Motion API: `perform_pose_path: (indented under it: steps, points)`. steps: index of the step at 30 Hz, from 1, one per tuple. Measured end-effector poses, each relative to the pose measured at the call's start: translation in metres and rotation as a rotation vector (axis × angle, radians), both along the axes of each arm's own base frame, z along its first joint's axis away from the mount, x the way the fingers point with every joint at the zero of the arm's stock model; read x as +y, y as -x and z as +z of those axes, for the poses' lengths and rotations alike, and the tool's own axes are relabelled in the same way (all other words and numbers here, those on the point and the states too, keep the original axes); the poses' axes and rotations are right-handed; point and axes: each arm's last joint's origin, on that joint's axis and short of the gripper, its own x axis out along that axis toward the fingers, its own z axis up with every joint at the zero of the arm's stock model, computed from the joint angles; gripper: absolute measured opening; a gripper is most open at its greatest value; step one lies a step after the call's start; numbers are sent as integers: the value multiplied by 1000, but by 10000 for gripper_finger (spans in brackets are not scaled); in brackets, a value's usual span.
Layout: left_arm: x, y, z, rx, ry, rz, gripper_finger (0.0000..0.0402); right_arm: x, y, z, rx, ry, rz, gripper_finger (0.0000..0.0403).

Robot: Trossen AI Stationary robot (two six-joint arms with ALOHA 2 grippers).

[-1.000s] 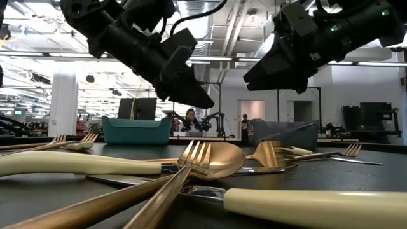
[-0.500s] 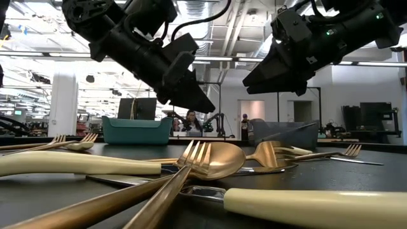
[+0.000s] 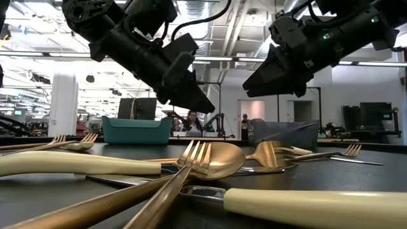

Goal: Sort silverware by color (type)
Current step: Put the yellow knife into the black bin

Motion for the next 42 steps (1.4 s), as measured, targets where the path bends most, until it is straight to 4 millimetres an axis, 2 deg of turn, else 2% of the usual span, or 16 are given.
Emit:
perform_pose_path:
  steps: [2, 4, 7, 9, 12, 15, 17, 20, 24, 36, 39, 42]
  points:
    - [0, 1, 0, 6, 2, 0, 139, 0, 1, 1, -1, 0, 2, 170]
    - [0, 5, 14, -3, -12, -15, 139, 1, 5, 9, -10, 14, 14, 170]
    - [7, 12, 75, -121, -129, -14, 139, -5, 15, 26, -16, 84, -16, 170]
    - [12, 25, 114, -219, -206, 56, 139, -14, 22, 36, -21, 115, -73, 170]
    - [17, 45, 145, -306, -259, 145, 139, -29, 35, 53, -32, 126, -150, 170]
    - [20, 59, 162, -355, -271, 166, 139, -40, 43, 53, 21, 107, -200, 170]
    - [21, 61, 159, -313, -276, 163, 139, -46, 48, 46, 89, 89, -235, 170]
    - [21, 61, 144, -194, -269, 152, 139, -52, 53, 34, 190, 60, -295, 170]
    - [23, 55, 128, -119, -234, 208, 139, -56, 55, 20, 270, 16, -360, 170]
    - [30, 37, 100, -38, -246, 278, 139, -58, 55, 22, 237, -1, -400, 170]
    - [31, 34, 95, -27, -239, 285, 139, -59, 47, 12, 248, -91, -392, 170]
    - [32, 32, 92, -27, -220, 299, 139, -59, 39, -6, 306, -136, -396, 170]
